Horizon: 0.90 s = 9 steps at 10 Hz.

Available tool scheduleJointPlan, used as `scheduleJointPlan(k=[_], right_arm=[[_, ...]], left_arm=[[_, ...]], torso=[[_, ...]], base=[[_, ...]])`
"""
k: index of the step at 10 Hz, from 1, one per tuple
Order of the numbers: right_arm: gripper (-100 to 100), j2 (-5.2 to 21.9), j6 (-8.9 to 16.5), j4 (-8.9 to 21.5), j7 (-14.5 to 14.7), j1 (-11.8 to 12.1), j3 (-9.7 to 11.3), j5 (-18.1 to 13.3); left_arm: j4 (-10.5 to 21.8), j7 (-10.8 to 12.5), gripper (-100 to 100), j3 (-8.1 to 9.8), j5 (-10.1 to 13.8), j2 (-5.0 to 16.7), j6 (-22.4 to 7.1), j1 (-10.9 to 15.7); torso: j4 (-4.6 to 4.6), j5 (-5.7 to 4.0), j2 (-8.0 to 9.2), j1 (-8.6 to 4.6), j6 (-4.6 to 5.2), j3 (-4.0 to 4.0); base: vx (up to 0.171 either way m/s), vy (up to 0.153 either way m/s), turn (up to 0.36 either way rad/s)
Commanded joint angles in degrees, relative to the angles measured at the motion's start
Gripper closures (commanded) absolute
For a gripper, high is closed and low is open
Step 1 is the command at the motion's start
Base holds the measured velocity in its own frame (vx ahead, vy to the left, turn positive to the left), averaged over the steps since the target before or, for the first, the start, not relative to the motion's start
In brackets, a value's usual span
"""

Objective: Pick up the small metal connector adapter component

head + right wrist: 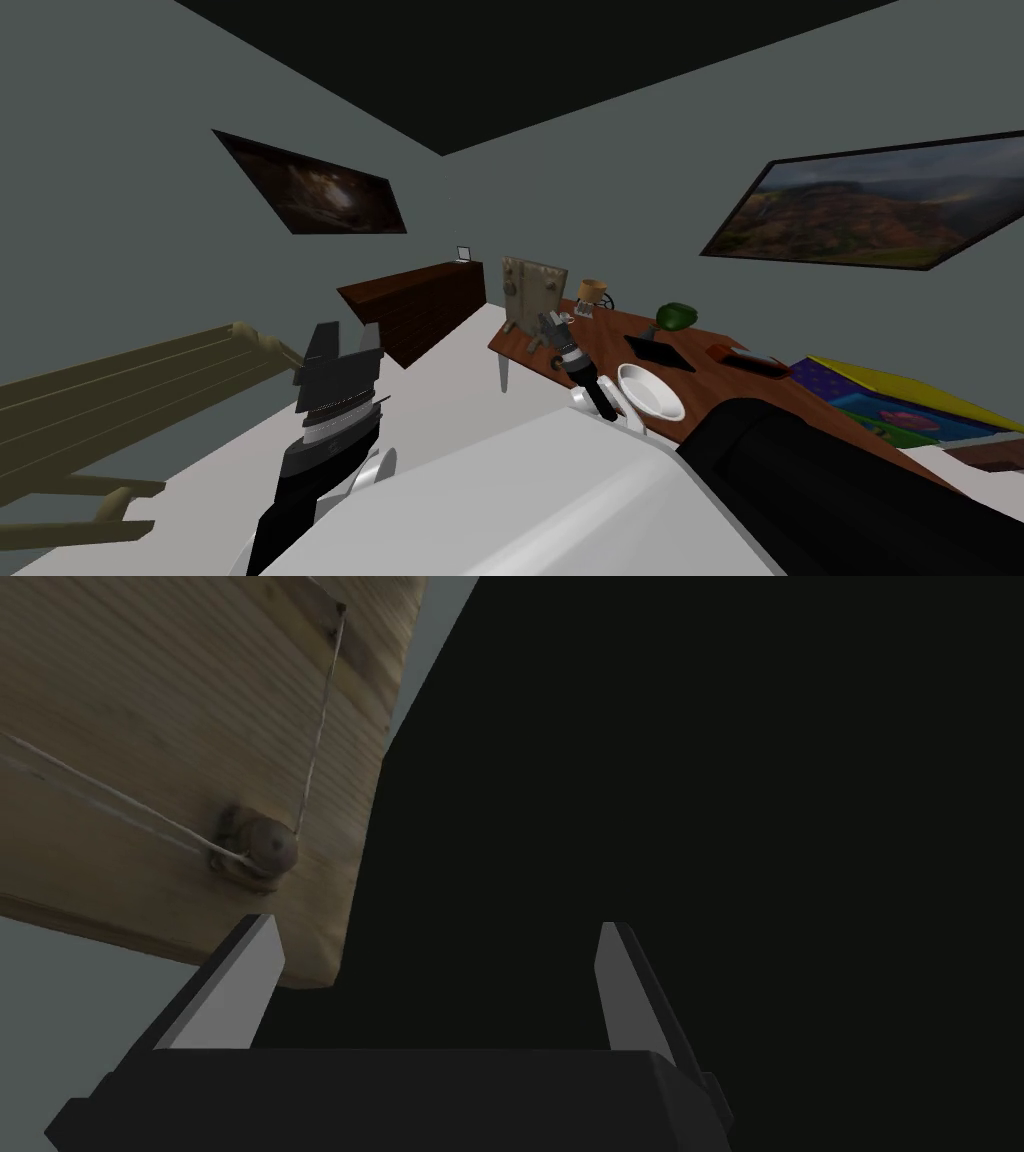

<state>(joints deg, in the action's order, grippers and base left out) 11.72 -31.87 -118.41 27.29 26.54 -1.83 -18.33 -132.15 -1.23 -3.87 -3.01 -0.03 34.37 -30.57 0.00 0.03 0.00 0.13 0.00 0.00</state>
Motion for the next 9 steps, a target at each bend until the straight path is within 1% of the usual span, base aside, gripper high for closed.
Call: scheduleJointPlan(k=[1, 2, 3, 4, 5, 6, 7, 8, 9], right_arm=[[-100, 0.21, 0.18, 0.6, 2.16, -0.31, -0.2, -1.26], [-100, 0.54, 0.04, 2.14, 4.23, -0.74, -0.74, -3.76], [-100, 0.54, 0.04, 2.14, 5.16, -0.74, -0.74, -3.76], [-100, 0.82, -0.08, 3.72, 7.14, -1.18, -1.29, -6.26], [-100, 0.82, -0.08, 3.72, 8.2, -1.18, -1.29, -6.29], [-100, 1.04, -0.17, 5.33, 10.23, -1.62, -1.85, -8.83], [-100, 1.04, -0.17, 5.33, 11.27, -1.62, -1.85, -8.85], [-100, 1.23, -0.23, 6.98, 13.35, -2.07, -2.43, -11.41], [-100, 1.23, -0.23, 6.98, 14.33, -2.07, -2.43, -11.41]], left_arm=[[0.0, 0.0, 0, 0.0, 0.0, 0.0, 0.0, 0.0], [0.0, 0.0, 0, 0.0, 0.0, 0.0, 0.0, 0.0], [0.0, 0.0, 0, 0.0, 0.0, 0.0, 0.0, 0.0], [0.0, 0.0, 0, 0.0, 0.0, 0.0, 0.0, 0.0], [0.0, 0.0, 0, 0.0, 0.0, 0.0, 0.0, 0.0], [0.0, 0.0, 0, 0.0, 0.0, 0.0, 0.0, 0.0], [0.0, 0.0, 0, 0.0, 0.0, 0.0, 0.0, 0.0], [0.0, 0.0, 0, 0.0, 0.0, 0.0, 0.0, 0.0], [0.0, 0.0, 0, 0.0, 0.0, 0.0, 0.0, 0.0]], torso=[[0.0, 0.0, 0.0, 0.0, 0.0, 0.0], [0.0, 0.0, 0.01, -0.02, 0.01, 0.0], [0.0, 0.0, 0.0, 0.0, 0.0, 0.0], [0.0, 0.0, 0.0, -0.03, 0.01, 0.0], [0.0, 0.0, 0.0, -0.02, 0.01, 0.0], [0.0, 0.0, 0.0, -0.03, 0.01, 0.0], [0.0, -0.01, -0.01, -0.03, 0.0, 0.0], [0.0, -0.01, 0.0, -0.05, 0.01, 0.0], [0.0, -0.01, -0.01, -0.06, 0.01, 0.0]], base=[[-0.002, 0.029, 0.024], [0.0, 0.036, 0.059], [0.001, 0.027, 0.023], [0.002, 0.03, 0.047], [-0.002, 0.027, 0.023], [0.002, 0.027, 0.044], [0.002, 0.022, 0.025], [0.001, 0.021, 0.039], [0.001, 0.015, 0.021]])
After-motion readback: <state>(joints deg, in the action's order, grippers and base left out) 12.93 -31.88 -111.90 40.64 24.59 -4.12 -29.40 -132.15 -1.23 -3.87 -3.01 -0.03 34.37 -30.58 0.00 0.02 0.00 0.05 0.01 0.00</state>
